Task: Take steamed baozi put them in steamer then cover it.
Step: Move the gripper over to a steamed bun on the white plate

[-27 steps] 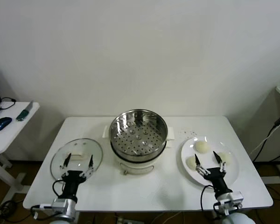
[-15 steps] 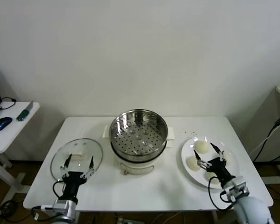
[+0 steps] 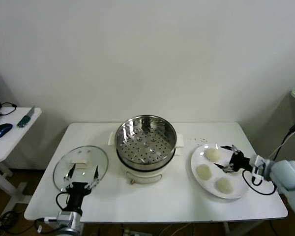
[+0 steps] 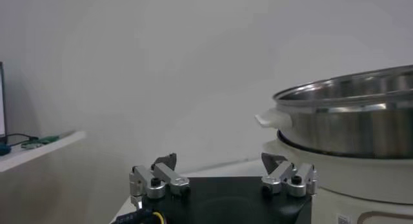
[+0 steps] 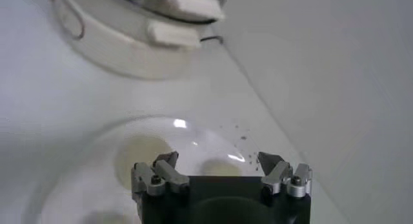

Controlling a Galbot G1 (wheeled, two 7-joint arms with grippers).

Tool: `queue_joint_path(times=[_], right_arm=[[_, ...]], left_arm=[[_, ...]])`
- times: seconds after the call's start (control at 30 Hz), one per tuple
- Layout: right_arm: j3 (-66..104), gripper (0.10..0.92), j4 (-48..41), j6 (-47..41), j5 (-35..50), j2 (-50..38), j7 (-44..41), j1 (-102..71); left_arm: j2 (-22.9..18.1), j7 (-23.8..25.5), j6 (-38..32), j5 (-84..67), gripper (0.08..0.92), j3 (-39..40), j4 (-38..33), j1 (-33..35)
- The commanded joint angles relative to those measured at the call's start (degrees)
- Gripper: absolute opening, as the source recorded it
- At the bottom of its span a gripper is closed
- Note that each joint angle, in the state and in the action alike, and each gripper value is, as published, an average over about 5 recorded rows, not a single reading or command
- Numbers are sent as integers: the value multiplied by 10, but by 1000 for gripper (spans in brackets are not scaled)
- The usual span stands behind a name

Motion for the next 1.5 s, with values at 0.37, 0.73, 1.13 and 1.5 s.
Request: queue_joint_path(times=[0.37, 0.73, 1.13, 1.5], right_arm=[[-540, 823, -288, 47, -95, 56, -175, 504], [-547, 823, -374, 47, -147, 173, -163, 501], [-546, 823, -408, 53, -153, 211, -159, 485], [-545, 822, -421, 57, -157, 217, -167, 479]], left_arm=[[8, 22, -8, -36, 823, 1, 3, -20], [5, 18, -4, -44, 823, -1, 14, -22], [6, 19, -18, -40, 823, -12, 13, -3], [2, 18, -27, -40, 823, -18, 8, 13]])
